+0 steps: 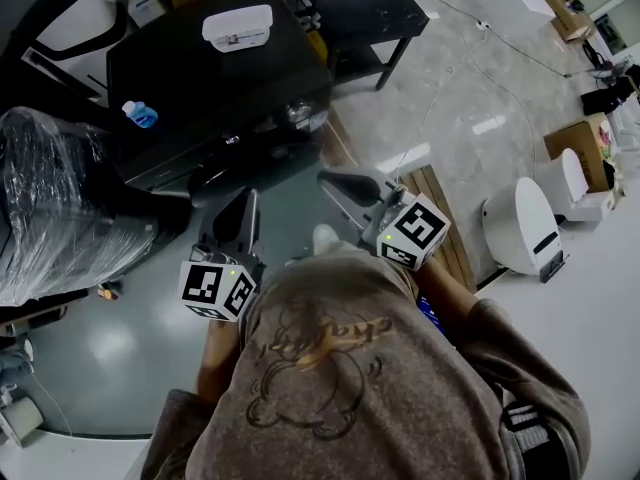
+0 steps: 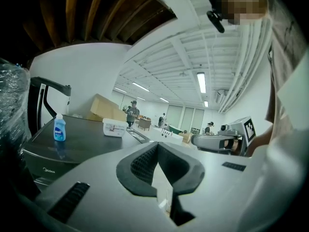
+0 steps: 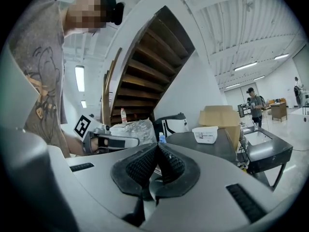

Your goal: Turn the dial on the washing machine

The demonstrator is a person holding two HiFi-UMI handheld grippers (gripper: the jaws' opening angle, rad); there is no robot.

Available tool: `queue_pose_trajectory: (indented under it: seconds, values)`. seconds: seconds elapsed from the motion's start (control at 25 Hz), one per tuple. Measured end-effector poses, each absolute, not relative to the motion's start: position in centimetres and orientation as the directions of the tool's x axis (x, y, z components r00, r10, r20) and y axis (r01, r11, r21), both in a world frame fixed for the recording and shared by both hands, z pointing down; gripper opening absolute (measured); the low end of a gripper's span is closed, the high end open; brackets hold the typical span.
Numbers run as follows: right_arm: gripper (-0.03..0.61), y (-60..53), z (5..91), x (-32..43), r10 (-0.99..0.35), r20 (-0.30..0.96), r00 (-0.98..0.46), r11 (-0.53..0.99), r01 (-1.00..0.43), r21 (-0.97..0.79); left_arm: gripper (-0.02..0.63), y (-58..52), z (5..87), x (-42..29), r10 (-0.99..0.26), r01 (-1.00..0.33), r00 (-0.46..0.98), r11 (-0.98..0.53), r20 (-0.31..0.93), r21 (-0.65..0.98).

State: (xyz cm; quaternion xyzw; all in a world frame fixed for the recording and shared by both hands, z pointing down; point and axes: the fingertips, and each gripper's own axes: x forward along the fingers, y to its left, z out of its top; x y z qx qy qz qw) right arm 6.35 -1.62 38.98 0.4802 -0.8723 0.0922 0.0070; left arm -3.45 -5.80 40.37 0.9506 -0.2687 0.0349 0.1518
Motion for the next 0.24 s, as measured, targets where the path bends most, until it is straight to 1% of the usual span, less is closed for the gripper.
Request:
queue_pose_trajectory:
  seconds: [0.24]
  values:
    - [0.000, -2.21, 39.52, 6.81, -0.856, 0.101, -0.507, 0.487, -0.856, -0.174, 0.000, -6.19, 40.44, -3.42, -0.502, -0.524, 0.852, -0.809, 0.149, 0.268]
